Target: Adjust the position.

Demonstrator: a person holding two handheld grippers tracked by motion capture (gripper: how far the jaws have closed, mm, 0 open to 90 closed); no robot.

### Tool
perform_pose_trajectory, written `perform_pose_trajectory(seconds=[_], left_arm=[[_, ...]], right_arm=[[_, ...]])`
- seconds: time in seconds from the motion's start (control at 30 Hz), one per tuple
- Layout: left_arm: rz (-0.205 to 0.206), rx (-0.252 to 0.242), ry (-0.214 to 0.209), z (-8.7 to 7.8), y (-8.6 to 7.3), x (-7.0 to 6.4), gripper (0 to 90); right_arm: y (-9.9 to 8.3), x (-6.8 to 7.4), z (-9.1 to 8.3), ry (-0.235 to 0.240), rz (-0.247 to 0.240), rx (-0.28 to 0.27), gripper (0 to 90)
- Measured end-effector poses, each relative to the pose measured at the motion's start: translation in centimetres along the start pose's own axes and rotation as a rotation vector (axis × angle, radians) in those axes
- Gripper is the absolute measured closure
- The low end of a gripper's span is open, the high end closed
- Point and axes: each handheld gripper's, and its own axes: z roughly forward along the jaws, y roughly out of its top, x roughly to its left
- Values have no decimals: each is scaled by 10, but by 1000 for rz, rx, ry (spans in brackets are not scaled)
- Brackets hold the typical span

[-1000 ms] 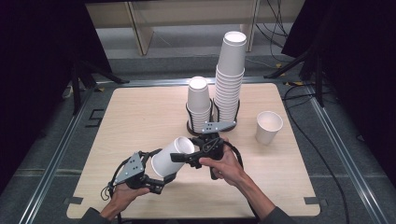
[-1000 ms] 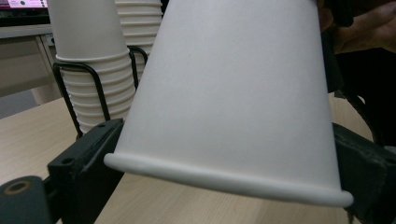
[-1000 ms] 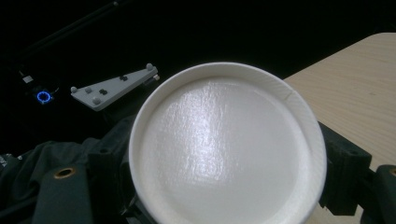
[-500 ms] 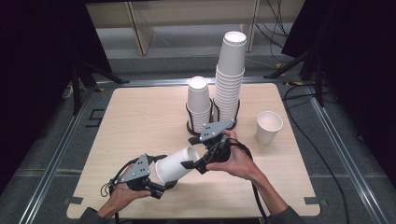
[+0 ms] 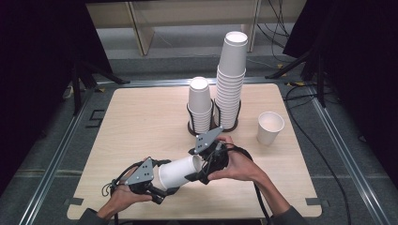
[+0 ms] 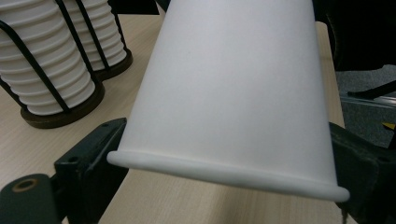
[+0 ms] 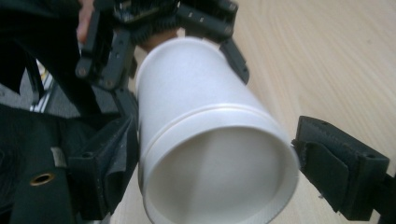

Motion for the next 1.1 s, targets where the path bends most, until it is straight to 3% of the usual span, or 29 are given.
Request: perform_pose_trajectory(seconds=[0.07,0.1,0.13,0.17,0.33,0.37,0.4,0.47,0.5,0.53,0.63,0.83,1.1], left_arm=[[0,2,-9,1,0,-1,92],[4,-1,-9,1,0,-1,92],[12,7,-8,1,0,-1,92],[12,13,-11,2,0,-2,92],[27,36,-10,2,0,-3,93],[32,46,-13,2,0,-3,93],[32,39,-19,3,0,-3,93],[38,61,-20,4,0,-4,93],[40,60,-28,5,-1,-4,93],[44,66,-26,5,0,-5,93],[56,83,-29,5,1,-6,93],[52,63,-35,4,1,-6,93],[56,55,-44,2,1,-4,79]], right_arm=[[1,1,3,-4,-30,23,161],[1,5,4,-1,12,47,160],[2,4,7,5,-33,60,162],[2,5,8,4,-40,69,161],[3,9,9,-2,-29,110,172],[4,10,10,-7,-38,119,172],[5,8,11,-2,-80,118,171],[5,12,13,-5,-62,143,177],[5,12,14,-11,-70,155,174],[5,10,17,-1,-111,153,176],[5,12,21,7,-127,183,176],[3,13,24,19,-129,207,190],[2,12,22,37,-131,191,212]])
